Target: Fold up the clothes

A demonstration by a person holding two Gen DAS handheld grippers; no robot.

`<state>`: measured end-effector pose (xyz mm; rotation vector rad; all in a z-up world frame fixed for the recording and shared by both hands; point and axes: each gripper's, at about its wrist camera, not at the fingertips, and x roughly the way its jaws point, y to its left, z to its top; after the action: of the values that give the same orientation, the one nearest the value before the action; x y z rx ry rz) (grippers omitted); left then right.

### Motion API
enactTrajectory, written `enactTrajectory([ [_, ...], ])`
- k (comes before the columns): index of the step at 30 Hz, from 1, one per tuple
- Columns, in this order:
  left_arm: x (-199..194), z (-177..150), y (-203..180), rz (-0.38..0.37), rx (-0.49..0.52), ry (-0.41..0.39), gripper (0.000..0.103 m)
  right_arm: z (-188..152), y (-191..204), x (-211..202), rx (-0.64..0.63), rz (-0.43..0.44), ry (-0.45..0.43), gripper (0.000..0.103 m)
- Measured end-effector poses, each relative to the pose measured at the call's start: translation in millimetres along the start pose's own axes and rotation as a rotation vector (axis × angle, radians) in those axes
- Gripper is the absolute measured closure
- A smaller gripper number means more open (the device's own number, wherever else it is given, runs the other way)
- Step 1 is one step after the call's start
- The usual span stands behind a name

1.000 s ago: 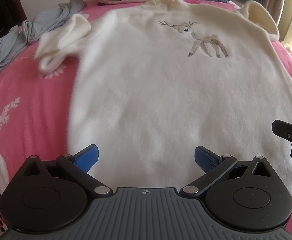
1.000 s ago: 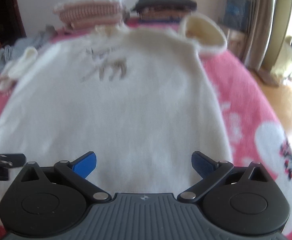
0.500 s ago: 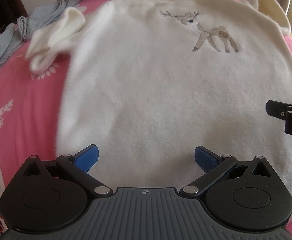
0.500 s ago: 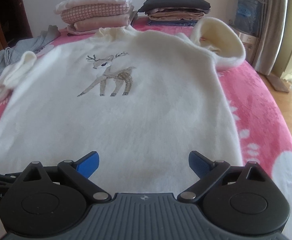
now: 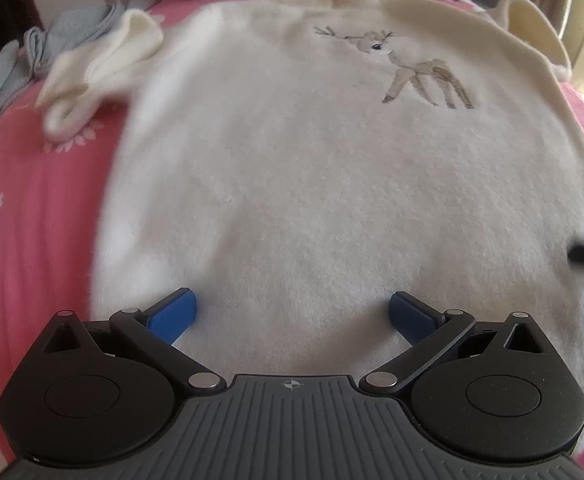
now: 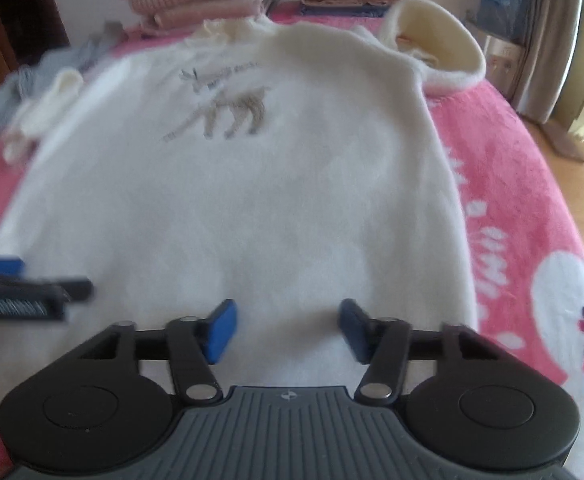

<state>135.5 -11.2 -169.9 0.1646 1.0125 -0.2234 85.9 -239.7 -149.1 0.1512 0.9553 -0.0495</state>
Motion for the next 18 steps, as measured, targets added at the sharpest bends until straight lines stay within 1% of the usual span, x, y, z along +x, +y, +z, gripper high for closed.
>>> enactTrajectory([
  [4, -3.8, 1.5, 4.6, -0.025, -0.005, -0.013, 0.0, 33.3, 14.0, 8.6, -0.013, 0.046, -0.084, 0.05],
  [6, -11.2, 1.8, 13.6, -0.049, -0.034, -0.057, 0.0, 49.2, 25.1, 15.4, -0.027, 0.077, -0.126, 0.051],
  [7, -15.9, 2.2, 19.1, -0.057, -0.048, -0.089, 0.0, 55.3, 32.2, 19.7, -0.049, 0.079, -0.144, 0.051],
  [10, -33.4, 6.3, 41.3, -0.041, -0.085, -0.234, 0.0, 62.9, 52.4, 36.2, -0.131, 0.056, -0.187, 0.052],
  [12, -40.0, 15.0, 59.7, 0.009, -0.107, -0.324, 0.0, 62.0, 63.1, 48.0, -0.184, 0.022, -0.204, 0.053],
  [14, -39.9, 27.6, 78.0, 0.084, -0.122, -0.395, 0.0, 56.7, 69.0, 60.8, -0.21, -0.003, -0.203, 0.056],
  [16, -36.4, 42.5, 92.2, 0.156, -0.111, -0.441, 0.0, 49.3, 70.8, 72.0, -0.211, -0.016, -0.2, 0.056],
  [18, -32.2, 55.1, 104.1, 0.216, -0.06, -0.497, 0.0, 41.0, 68.9, 74.3, -0.2, -0.016, -0.227, 0.055],
])
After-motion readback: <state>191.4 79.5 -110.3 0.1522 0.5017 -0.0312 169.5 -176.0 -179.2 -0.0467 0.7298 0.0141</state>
